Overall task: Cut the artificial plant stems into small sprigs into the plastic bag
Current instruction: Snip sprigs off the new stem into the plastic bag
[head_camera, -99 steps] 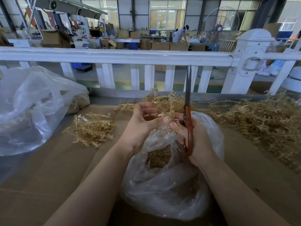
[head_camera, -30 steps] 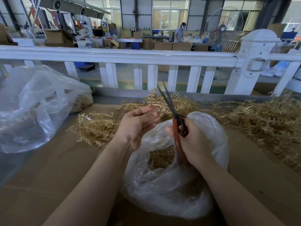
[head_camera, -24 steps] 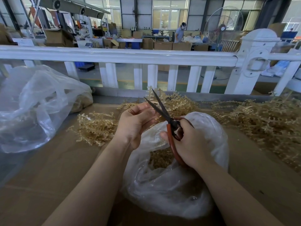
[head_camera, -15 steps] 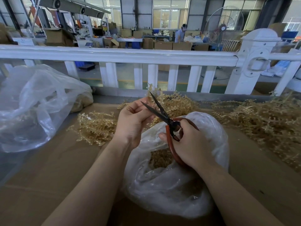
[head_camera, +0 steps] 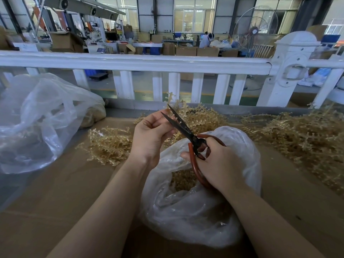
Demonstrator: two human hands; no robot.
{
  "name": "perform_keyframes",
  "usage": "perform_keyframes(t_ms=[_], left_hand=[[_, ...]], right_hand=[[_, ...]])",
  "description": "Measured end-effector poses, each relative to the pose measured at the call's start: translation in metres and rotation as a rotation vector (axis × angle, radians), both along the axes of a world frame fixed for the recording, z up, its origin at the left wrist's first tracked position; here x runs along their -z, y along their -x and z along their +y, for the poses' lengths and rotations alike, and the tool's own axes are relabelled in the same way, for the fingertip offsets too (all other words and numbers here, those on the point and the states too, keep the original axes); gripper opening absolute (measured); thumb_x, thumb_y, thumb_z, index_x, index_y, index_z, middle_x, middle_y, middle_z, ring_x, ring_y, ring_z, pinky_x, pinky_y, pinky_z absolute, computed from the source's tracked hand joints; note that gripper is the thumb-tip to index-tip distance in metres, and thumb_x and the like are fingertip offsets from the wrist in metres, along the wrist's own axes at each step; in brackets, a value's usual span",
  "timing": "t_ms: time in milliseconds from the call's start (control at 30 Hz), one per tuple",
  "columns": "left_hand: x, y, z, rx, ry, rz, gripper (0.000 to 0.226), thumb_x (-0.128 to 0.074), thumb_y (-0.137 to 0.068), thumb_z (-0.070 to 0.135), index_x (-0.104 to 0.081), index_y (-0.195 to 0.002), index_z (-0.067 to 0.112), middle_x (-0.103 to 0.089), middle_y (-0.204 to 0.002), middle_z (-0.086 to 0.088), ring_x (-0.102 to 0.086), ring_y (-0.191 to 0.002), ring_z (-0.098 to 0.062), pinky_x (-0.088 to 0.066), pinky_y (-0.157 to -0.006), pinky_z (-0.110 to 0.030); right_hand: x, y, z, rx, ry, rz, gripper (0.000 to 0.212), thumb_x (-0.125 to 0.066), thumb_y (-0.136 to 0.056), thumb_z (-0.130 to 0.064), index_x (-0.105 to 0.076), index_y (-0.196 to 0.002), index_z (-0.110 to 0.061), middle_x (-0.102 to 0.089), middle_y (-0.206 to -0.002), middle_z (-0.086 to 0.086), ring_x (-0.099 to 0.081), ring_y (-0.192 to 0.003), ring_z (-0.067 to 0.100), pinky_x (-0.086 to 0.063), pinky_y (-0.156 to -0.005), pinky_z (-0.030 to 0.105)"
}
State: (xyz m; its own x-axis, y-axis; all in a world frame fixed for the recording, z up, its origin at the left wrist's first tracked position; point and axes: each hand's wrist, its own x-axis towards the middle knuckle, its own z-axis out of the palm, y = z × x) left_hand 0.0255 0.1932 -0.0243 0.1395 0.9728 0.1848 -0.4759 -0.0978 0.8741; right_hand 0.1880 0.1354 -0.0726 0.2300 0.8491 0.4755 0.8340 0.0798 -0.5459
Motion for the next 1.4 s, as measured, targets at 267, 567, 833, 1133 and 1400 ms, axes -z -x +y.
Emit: perform_keyframes(t_ms=[267,567,833,1133,1400], left_hand=[[0.0012,0.0015,0.002,-0.013,-0.015,0.017,0.024,-0.063,-0.085,-0.014,-0.07,-0.1,0.002,-0.071,-0.087,-0.012,-0.064,-0.083,-0.022,-0.055,-0.071,-0.022],[0.0022,0.003,0.0029,-0.012,-0.018,0.018,0.025,-0.063,-0.085,-0.014,-0.07,-0.101,0.004,-0.071,-0.086,-0.011,-0.064,-0.079,-0.018,-0.055,-0.069,-0.02],[0.0032,0.004,0.0038,-0.007,-0.025,0.003,0.024,-0.067,-0.082,-0.013,-0.071,-0.097,0.006,-0.072,-0.08,-0.005,-0.065,-0.075,-0.016,-0.055,-0.07,-0.022],[0.0067,0.0046,0.0058,-0.032,-0.102,0.084,0.029,-0.068,-0.08,-0.016,-0.07,-0.098,0.007,-0.072,-0.07,-0.005,-0.063,-0.067,-0.018,-0.056,-0.065,-0.023],[0.0065,0.0059,0.0073,0.006,-0.098,0.081,0.032,-0.068,-0.082,-0.014,-0.066,-0.105,0.008,-0.076,-0.081,-0.008,-0.063,-0.081,-0.03,-0.057,-0.069,-0.025]], right_hand=[[0.0018,0.0012,0.0011,-0.011,0.003,0.011,0.088,-0.03,-0.058,-0.102,-0.061,-0.105,-0.035,-0.064,-0.082,-0.019,-0.059,-0.072,-0.002,-0.049,-0.065,0.018],[-0.0003,0.0019,-0.0004,-0.024,0.018,0.015,0.088,-0.036,-0.059,-0.098,-0.065,-0.109,-0.031,-0.065,-0.085,-0.018,-0.058,-0.072,-0.005,-0.042,-0.063,0.011],[-0.0013,0.0009,-0.0007,-0.005,0.003,-0.012,0.082,-0.039,-0.062,-0.095,-0.067,-0.103,-0.029,-0.064,-0.083,-0.02,-0.056,-0.07,-0.004,-0.04,-0.061,0.011],[0.0006,-0.0002,-0.0017,0.084,-0.065,-0.129,0.058,-0.044,-0.069,-0.091,-0.048,-0.078,-0.035,-0.05,-0.062,-0.018,-0.048,-0.057,-0.002,-0.03,-0.051,0.014],[0.0021,-0.0006,-0.0002,0.05,-0.056,-0.082,0.072,-0.029,-0.063,-0.099,-0.054,-0.088,-0.037,-0.059,-0.073,-0.019,-0.051,-0.064,-0.006,-0.034,-0.056,0.012]])
